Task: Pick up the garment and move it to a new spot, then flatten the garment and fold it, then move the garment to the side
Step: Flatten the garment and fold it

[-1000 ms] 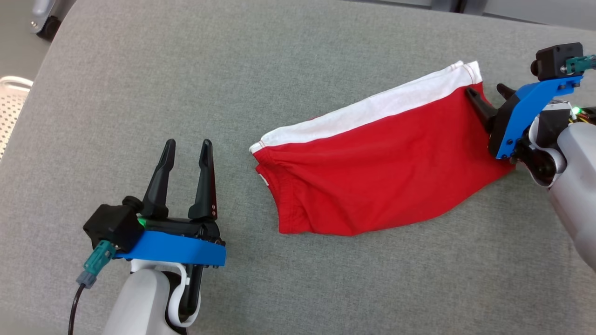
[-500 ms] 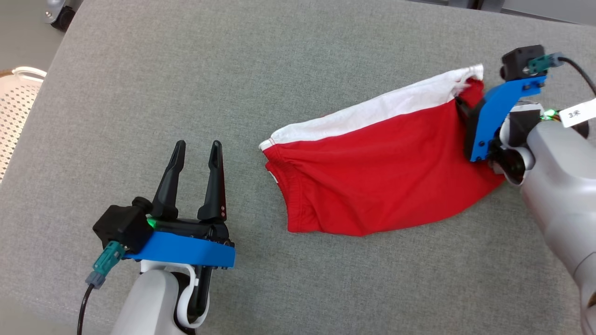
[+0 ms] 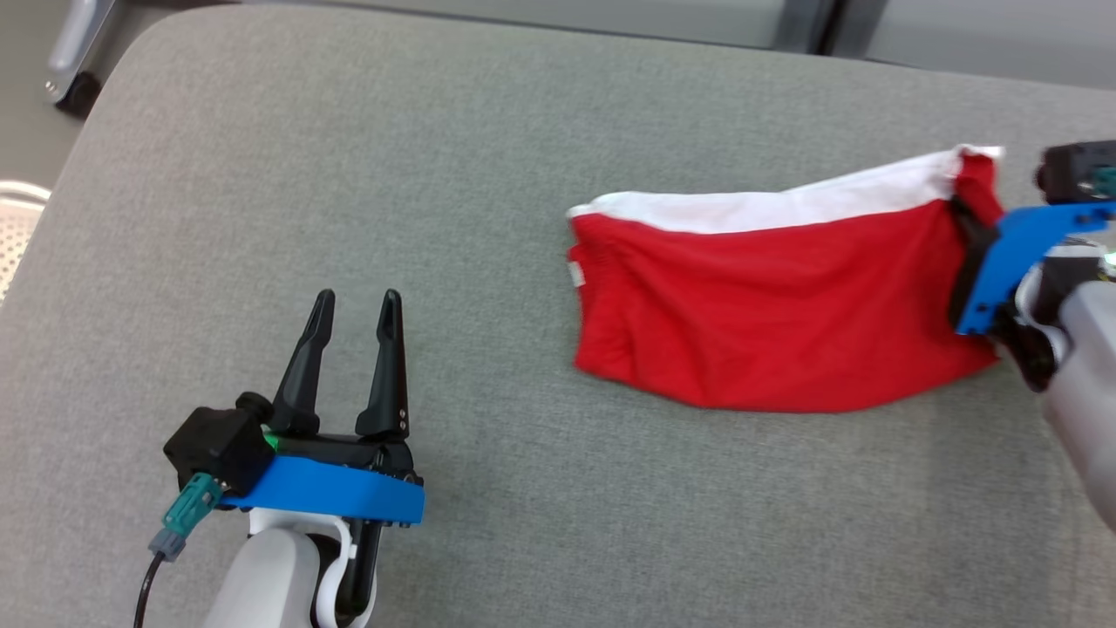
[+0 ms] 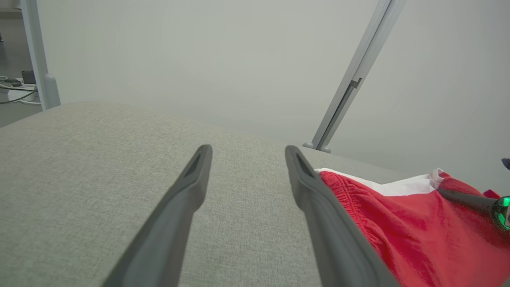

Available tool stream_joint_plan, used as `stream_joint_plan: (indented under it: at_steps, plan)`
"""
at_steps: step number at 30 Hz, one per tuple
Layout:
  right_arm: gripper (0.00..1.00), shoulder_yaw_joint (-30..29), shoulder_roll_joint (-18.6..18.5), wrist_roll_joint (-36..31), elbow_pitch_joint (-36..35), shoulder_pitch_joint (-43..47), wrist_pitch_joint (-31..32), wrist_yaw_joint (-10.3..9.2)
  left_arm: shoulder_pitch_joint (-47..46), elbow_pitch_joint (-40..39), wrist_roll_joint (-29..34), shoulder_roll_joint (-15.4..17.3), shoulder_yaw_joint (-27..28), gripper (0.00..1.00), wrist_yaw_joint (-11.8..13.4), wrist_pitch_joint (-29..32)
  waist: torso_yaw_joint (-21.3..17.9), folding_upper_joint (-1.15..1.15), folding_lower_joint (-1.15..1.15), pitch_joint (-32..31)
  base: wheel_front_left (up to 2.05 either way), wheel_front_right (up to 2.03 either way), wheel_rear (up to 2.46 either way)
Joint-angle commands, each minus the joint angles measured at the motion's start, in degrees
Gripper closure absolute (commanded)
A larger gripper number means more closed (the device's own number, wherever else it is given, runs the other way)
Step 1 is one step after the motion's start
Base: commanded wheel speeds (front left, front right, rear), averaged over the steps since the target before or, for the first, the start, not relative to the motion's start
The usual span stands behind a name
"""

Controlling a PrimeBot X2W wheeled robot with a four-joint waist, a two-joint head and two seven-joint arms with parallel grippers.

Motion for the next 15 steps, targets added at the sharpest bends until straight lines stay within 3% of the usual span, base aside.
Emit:
stream_joint_plan:
  at_steps: [1, 6, 10, 15]
  plan:
    - [1.0, -1.1, -1.8, -0.4, 0.6, 1.5, -1.6, -0.03, 0.9, -0.1, 0.3, 0.3, 0.3, 0.0, -0.2, -0.2, -1.7, -0.01, -0.01, -1.7, 0.0, 0.0, 0.0]
    - [1.0, -3.5, -4.9, -1.2, 1.2, 2.5, -3.5, -0.02, 1.9, 0.1, 0.3, 0.6, 0.4, 0.0, -0.2, -0.2, -3.0, -0.01, -0.01, -3.3, 0.0, 0.0, 0.0]
    - [1.0, -6.4, -8.3, -3.2, 1.4, 4.4, -1.5, -0.02, 2.7, 0.2, 0.0, 0.9, 0.0, 0.0, -0.2, -0.2, -3.7, -0.01, -0.01, -4.9, 0.0, 0.0, 0.0]
    - [1.0, -8.7, -7.1, -7.6, 1.2, 2.5, 0.7, 0.0, 3.4, 0.3, -0.2, 0.8, -0.6, 0.0, -0.2, -0.2, -3.9, -0.01, -0.01, -6.0, 0.0, 0.0, 0.0]
